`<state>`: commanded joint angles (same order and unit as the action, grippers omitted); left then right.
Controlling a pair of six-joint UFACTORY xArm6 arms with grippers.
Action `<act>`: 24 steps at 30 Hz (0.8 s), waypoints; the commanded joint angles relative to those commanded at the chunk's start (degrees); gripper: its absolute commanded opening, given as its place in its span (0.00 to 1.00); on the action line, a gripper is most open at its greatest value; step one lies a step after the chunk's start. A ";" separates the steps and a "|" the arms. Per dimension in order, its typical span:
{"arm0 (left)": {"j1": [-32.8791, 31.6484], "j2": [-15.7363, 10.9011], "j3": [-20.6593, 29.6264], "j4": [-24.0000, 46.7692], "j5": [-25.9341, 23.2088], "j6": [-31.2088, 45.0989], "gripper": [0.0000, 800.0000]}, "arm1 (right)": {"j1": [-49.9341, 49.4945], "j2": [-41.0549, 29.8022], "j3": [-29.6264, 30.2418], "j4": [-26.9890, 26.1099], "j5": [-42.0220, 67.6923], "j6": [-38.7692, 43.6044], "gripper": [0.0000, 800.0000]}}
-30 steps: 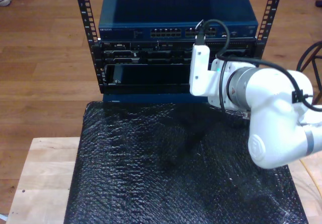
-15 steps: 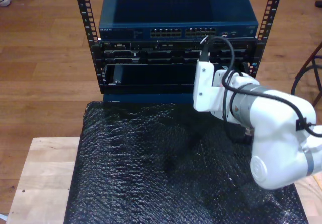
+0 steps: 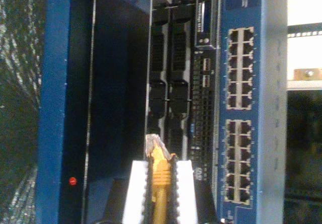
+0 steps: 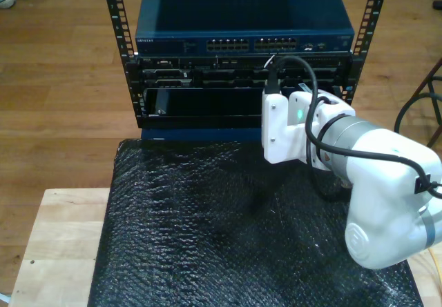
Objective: Grab the cable and plug it in
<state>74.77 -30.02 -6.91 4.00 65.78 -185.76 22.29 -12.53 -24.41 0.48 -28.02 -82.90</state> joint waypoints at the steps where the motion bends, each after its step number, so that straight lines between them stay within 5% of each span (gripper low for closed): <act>1: 0.00 0.00 0.00 0.00 0.00 0.00 1.00 | 0.00 0.18 -0.26 0.00 0.00 -0.09 0.00; 12: 0.00 0.00 0.00 0.00 0.00 0.00 1.00 | -0.18 7.38 -7.38 0.44 -2.11 -1.14 0.00; 24: 0.00 0.00 0.00 0.00 0.00 0.00 1.00 | 0.00 10.55 -7.47 0.35 -8.62 -1.32 0.00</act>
<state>74.77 -30.02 -6.91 4.00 65.78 -185.76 22.29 -1.98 -31.88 0.84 -36.64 -84.22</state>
